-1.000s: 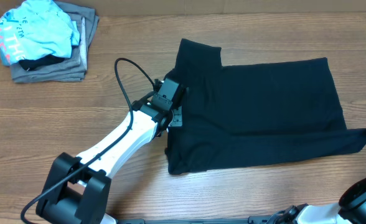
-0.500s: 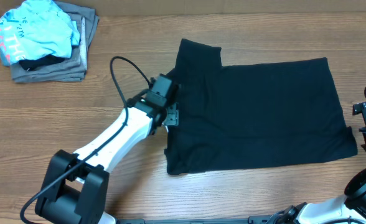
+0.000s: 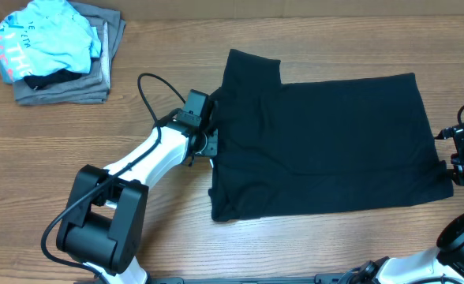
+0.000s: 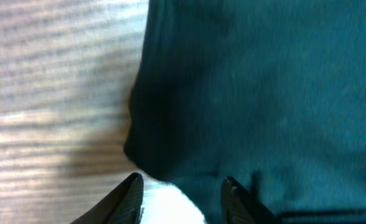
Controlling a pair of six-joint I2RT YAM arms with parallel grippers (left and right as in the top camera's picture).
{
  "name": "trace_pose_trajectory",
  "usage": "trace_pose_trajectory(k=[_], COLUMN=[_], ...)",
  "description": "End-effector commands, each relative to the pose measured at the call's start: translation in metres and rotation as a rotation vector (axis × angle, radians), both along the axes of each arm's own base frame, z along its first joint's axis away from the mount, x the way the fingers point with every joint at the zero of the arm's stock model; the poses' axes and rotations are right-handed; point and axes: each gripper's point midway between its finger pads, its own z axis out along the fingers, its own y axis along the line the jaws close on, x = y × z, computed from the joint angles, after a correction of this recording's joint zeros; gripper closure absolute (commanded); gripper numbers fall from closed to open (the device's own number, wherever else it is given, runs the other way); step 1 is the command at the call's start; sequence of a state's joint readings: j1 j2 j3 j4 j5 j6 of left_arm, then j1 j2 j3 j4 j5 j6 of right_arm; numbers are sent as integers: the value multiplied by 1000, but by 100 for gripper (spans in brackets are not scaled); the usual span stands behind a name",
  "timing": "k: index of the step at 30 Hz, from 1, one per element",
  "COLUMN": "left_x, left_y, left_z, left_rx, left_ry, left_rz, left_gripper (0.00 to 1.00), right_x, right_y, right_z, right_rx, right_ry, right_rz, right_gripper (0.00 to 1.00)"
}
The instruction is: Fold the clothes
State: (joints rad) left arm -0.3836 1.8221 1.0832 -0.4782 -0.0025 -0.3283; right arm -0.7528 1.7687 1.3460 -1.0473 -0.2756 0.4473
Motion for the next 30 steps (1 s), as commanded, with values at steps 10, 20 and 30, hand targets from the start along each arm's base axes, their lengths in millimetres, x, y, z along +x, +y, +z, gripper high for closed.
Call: trace_pose_trajectory(k=[10,20,30], left_x=[24,14,33], left_y=[-11,-7,19], left_z=[6,-19,-17], left_rx=[-25,1,132], left_ry=[-98,-26,-109], left_rz=[-64,-64,-3], left_gripper=[96,96,87], right_x=[2,2,0], right_y=[1,1,3], right_z=[3,3,2], right_rx=[-5,-5,4], right_ry=[-19,-18,-9], right_rz=[31,34,35], right_gripper=[19,20,20])
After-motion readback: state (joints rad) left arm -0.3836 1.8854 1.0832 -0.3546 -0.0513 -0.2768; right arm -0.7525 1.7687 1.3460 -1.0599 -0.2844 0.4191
